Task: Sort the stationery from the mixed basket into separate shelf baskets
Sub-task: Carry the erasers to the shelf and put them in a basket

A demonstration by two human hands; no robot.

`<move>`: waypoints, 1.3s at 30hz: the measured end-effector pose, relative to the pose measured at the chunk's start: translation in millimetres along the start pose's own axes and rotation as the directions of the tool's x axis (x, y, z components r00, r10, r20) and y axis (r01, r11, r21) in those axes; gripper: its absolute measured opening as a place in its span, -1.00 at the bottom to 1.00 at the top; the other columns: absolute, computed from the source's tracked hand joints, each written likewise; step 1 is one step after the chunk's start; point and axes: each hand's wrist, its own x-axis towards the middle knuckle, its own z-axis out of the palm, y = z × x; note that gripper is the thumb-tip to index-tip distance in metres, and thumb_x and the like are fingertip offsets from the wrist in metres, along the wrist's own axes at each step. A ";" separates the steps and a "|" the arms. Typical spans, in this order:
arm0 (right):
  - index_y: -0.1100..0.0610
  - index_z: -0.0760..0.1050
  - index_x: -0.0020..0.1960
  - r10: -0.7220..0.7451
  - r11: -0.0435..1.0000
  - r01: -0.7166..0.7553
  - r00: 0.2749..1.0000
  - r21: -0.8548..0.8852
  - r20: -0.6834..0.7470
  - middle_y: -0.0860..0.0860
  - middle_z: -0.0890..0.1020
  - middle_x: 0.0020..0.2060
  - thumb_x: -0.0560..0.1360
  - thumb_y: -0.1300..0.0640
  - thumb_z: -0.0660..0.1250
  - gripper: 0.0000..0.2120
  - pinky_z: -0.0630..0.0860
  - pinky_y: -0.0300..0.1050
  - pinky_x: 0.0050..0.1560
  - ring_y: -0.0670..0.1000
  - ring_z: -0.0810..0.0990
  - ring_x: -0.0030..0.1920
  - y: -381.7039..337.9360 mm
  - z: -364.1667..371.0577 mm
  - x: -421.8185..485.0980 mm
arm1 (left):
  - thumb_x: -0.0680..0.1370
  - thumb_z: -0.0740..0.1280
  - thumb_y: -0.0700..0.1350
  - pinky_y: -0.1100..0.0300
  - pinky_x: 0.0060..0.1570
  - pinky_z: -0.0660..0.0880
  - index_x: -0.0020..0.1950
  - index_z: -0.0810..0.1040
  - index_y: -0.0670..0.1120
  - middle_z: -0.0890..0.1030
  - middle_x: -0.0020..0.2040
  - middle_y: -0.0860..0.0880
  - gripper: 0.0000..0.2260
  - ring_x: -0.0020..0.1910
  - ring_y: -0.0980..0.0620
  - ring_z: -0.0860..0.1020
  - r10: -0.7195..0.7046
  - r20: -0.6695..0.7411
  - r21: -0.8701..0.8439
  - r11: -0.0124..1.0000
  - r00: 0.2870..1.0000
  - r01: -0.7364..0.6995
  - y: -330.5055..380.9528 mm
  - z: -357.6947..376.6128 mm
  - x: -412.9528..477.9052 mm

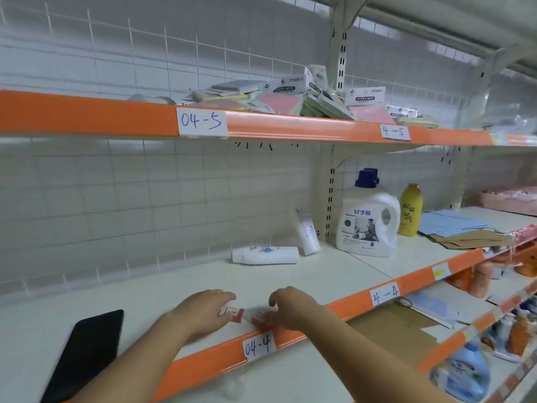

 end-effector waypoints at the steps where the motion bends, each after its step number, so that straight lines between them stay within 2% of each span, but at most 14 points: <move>1: 0.19 0.48 0.20 0.004 1.000 -0.003 1.000 -0.022 0.013 0.10 0.56 0.09 0.50 -0.19 0.24 -0.51 0.46 -0.11 0.01 0.09 0.53 0.09 -2.3 1.2 2.4 | 0.59 0.16 0.02 0.21 0.17 0.33 0.41 0.31 0.02 0.45 0.30 0.01 -0.62 0.26 0.04 0.39 -0.008 0.016 -0.026 1.000 1.000 0.008 0.8 -0.9 1.1; 3: 0.17 0.49 -0.09 0.013 0.998 -0.012 1.000 -0.055 0.018 0.06 0.53 -0.19 0.47 -0.25 0.25 -0.55 0.38 -0.19 -0.25 0.06 0.50 -0.14 -1.8 6.7 10.5 | 0.56 0.20 0.02 0.21 0.09 0.33 0.32 0.40 0.01 0.49 0.23 0.01 -0.67 0.19 0.04 0.42 -0.004 0.028 -0.045 0.999 1.000 0.005 -1.9 2.3 4.8; 4: 0.15 0.41 -0.24 0.024 0.997 -0.023 1.000 -0.070 0.009 0.03 0.45 -0.30 0.47 -0.26 0.25 -0.55 0.30 -0.21 -0.35 0.04 0.44 -0.23 -2.7 8.7 13.5 | 0.54 0.22 0.02 0.22 0.07 0.34 0.29 0.43 0.00 0.50 0.20 0.02 -0.68 0.16 0.04 0.43 -0.005 0.018 -0.036 0.999 1.000 0.006 -4.3 5.0 8.2; 6: 0.11 0.27 -0.35 0.029 0.996 -0.028 1.000 -0.088 0.011 0.01 0.35 -0.39 0.48 -0.23 0.24 -0.54 0.22 -0.23 -0.42 0.00 0.35 -0.36 -6.1 10.6 18.6 | 0.52 0.25 0.04 0.22 0.05 0.34 0.28 0.44 0.00 0.50 0.18 0.02 -0.66 0.14 0.05 0.43 -0.013 0.024 -0.035 0.999 1.000 0.014 -6.1 7.1 11.3; 10: 0.16 0.40 -0.19 0.007 0.995 -0.006 1.000 -0.098 0.009 0.00 0.36 -0.39 0.50 -0.14 0.26 -0.64 0.25 -0.25 -0.42 -0.04 0.34 -0.39 -10.5 12.0 25.5 | 0.52 0.27 0.07 0.25 -0.09 0.32 0.23 0.49 -0.01 0.45 0.01 0.06 -0.68 0.00 0.09 0.42 -0.002 -0.029 -0.029 1.000 1.000 0.002 -10.9 12.5 16.7; 13: 0.14 0.43 -0.11 -0.002 0.997 0.003 1.000 -0.076 0.015 0.00 0.40 -0.34 0.49 -0.12 0.27 -0.69 0.30 -0.24 -0.37 0.02 0.44 -0.24 -10.6 12.4 27.4 | 0.51 0.27 0.11 0.33 -0.20 0.28 0.14 0.51 -0.03 0.43 -0.05 0.10 -0.70 -0.08 0.12 0.41 0.011 -0.093 -0.041 0.999 0.996 -0.015 -12.5 16.0 16.8; 16: 0.15 0.43 -0.02 0.011 0.999 -0.012 0.999 -0.030 -0.053 0.03 0.46 -0.18 0.50 -0.09 0.22 -0.71 0.37 -0.21 -0.24 0.02 0.44 -0.17 -5.0 11.8 28.9 | 0.51 0.27 0.13 0.38 -0.25 0.26 0.10 0.51 0.00 0.45 -0.05 0.13 -0.72 -0.12 0.14 0.41 0.018 -0.174 -0.097 0.995 0.985 -0.035 -14.4 19.7 16.7; 18: 0.13 0.39 -0.04 0.005 1.000 -0.003 0.991 0.015 -0.133 0.03 0.47 -0.16 0.51 -0.06 0.19 -0.76 0.32 -0.22 -0.31 0.02 0.44 -0.18 2.0 9.4 30.7 | 0.50 0.28 0.16 0.39 -0.24 0.28 0.10 0.49 0.02 0.44 -0.06 0.15 -0.71 -0.11 0.15 0.43 0.008 -0.227 -0.154 0.987 0.974 -0.044 -14.5 19.7 18.9; 21: 0.10 0.33 -0.08 0.001 0.998 0.014 0.967 0.057 -0.253 0.01 0.47 -0.18 0.48 -0.06 0.23 -0.77 0.29 -0.19 -0.35 0.03 0.43 -0.20 15.0 0.1 29.8 | 0.51 0.30 0.11 0.32 -0.10 0.38 0.12 0.48 0.02 0.44 -0.03 0.16 -0.75 -0.05 0.14 0.47 0.022 -0.300 -0.204 0.975 0.954 -0.087 -11.5 13.1 24.9; 26: 0.05 0.34 -0.09 0.006 0.994 0.046 0.887 0.100 -0.462 -0.05 0.46 -0.19 0.47 -0.04 0.27 -0.82 0.34 -0.16 -0.25 -0.01 0.43 -0.19 44.6 -18.4 15.0 | 0.52 0.30 0.04 0.31 -0.08 0.37 0.13 0.49 -0.01 0.47 0.00 0.15 -0.77 -0.05 0.17 0.44 0.104 -0.436 -0.219 0.951 0.894 -0.217 3.1 -1.1 39.8; 29: 0.03 0.34 -0.11 0.021 0.993 0.047 0.841 0.111 -0.541 -0.08 0.46 -0.21 0.45 -0.01 0.30 -0.83 0.39 -0.13 -0.20 0.00 0.45 -0.18 68.2 -27.6 0.6 | 0.52 0.31 0.04 0.31 -0.08 0.40 0.15 0.49 -0.02 0.51 0.06 0.11 -0.75 -0.01 0.17 0.45 0.161 -0.483 -0.225 0.927 0.861 -0.300 23.4 -6.4 54.0; 33: 0.07 0.37 -0.14 0.062 0.994 0.007 0.789 0.110 -0.612 -0.07 0.50 -0.24 0.41 0.02 0.32 -0.83 0.41 -0.09 -0.20 0.00 0.47 -0.17 107.5 -31.1 -27.4 | 0.51 0.32 0.01 0.39 -0.18 0.32 0.11 0.48 -0.03 0.47 -0.02 0.12 -0.78 -0.07 0.17 0.41 0.266 -0.503 -0.239 0.871 0.822 -0.429 67.7 -7.3 76.0; 37: 0.11 0.44 -0.06 0.096 0.995 -0.060 0.762 0.078 -0.640 -0.06 0.51 -0.20 0.42 0.04 0.33 -0.82 0.44 -0.08 -0.18 -0.02 0.46 -0.16 153.4 -32.5 -64.1 | 0.49 0.32 0.01 0.32 -0.14 0.35 0.06 0.49 -0.03 0.42 -0.09 0.15 -0.80 -0.10 0.19 0.39 0.372 -0.515 -0.263 0.789 0.773 -0.555 125.4 -1.2 97.9; 39: 0.10 0.44 -0.08 0.135 0.991 -0.090 0.738 0.102 -0.661 -0.06 0.50 -0.21 0.42 0.04 0.35 -0.83 0.43 -0.08 -0.20 -0.03 0.44 -0.19 180.0 -32.3 -84.5 | 0.43 0.25 0.11 0.27 -0.11 0.38 0.03 0.50 -0.04 0.45 -0.08 0.13 -0.71 -0.10 0.21 0.38 0.416 -0.526 -0.276 0.742 0.742 -0.611 158.2 2.1 108.4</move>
